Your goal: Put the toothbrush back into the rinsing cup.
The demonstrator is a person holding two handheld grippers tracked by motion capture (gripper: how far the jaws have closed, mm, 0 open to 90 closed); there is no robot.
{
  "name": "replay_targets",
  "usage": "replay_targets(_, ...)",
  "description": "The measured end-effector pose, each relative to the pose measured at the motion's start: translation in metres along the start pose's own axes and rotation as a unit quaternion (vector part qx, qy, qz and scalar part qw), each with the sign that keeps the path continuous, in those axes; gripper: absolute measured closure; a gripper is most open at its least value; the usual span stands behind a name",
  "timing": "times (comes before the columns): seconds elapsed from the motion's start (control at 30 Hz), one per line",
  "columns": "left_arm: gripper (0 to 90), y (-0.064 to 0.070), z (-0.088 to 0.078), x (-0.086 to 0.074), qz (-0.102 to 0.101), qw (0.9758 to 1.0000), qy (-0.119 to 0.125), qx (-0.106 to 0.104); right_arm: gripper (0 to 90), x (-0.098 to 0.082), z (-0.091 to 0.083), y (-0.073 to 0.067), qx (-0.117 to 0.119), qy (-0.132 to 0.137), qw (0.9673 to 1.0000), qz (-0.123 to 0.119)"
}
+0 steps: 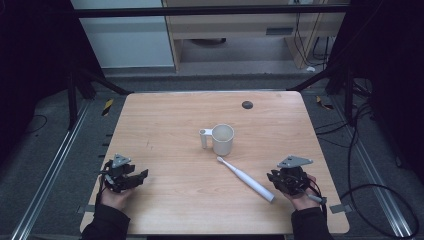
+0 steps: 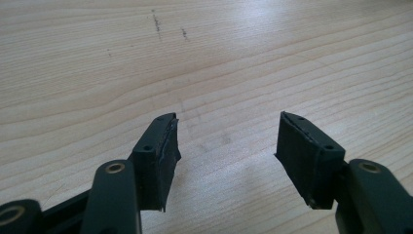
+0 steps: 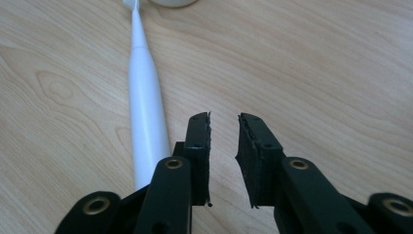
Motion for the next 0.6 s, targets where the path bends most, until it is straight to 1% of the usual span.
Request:
replay_targets(0.1, 39.4, 0.0, 0.0, 0.0, -0.001, 1.0, 0.0, 0.0, 69.5, 0.006, -0.002, 0.001, -0.002, 0.004, 1.0, 0.001)
replay_targets(0.13, 39.3, 0.0, 0.0, 0.0, -0.001, 1.0, -0.001, 0.0, 65.9, 0.012, -0.004, 0.001, -0.002, 0.01, 0.9999, 0.0)
replay_targets(0.2, 39.3, 0.0, 0.001, 0.0, -0.001, 1.0, -0.001, 0.0, 64.7, 0.015, -0.005, 0.0, 0.0, 0.011, 0.9999, 0.001)
replay_targets(0.27, 39.2, 0.0, 0.001, 0.0, 0.001, 1.0, -0.002, 0.0, 60.8, 0.023, -0.007, -0.001, 0.001, 0.015, 0.9999, -0.005)
replay_targets(0.37, 39.2, 0.0, 0.001, -0.001, 0.003, 1.0, -0.004, 0.0, 58.8, 0.028, -0.008, -0.001, 0.001, 0.015, 0.9999, -0.006)
replay_targets(0.43, 39.1, 0.001, 0.001, -0.001, 0.002, 1.0, -0.005, 0.0, 55.6, 0.033, -0.009, -0.001, 0.002, 0.014, 0.9999, -0.006)
replay_targets(0.47, 39.0, 0.001, 0.001, -0.001, 0.003, 1.0, -0.006, 0.0, 54.0, 0.04, -0.009, -0.001, 0.003, 0.014, 0.9999, -0.007)
replay_targets(0.53, 38.9, 0.0, 0.001, -0.001, 0.003, 1.0, -0.006, 0.0, 53.0, 0.043, -0.009, -0.001, 0.005, 0.016, 0.9998, -0.008)
replay_targets(0.57, 38.9, 0.0, 0.002, -0.001, 0.002, 1.0, -0.005, 0.0, 51.2, 0.051, -0.009, -0.003, 0.013, 0.014, 0.9998, -0.008)
replay_targets(0.6, 38.9, 0.0, 0.002, -0.001, 0.002, 1.0, -0.005, 0.0, 51.2, 0.051, -0.009, -0.003, 0.013, 0.014, 0.9998, -0.008)
Point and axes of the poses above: each handheld gripper's, and its own axes: z roughly forward along the jaws, x roughly out of its top, y roughly to its right, the point moved 9 cm from there along z, roughly forward along the jaws, and after that the axes turned 9 degrees about -z, right-handed, at the moved point
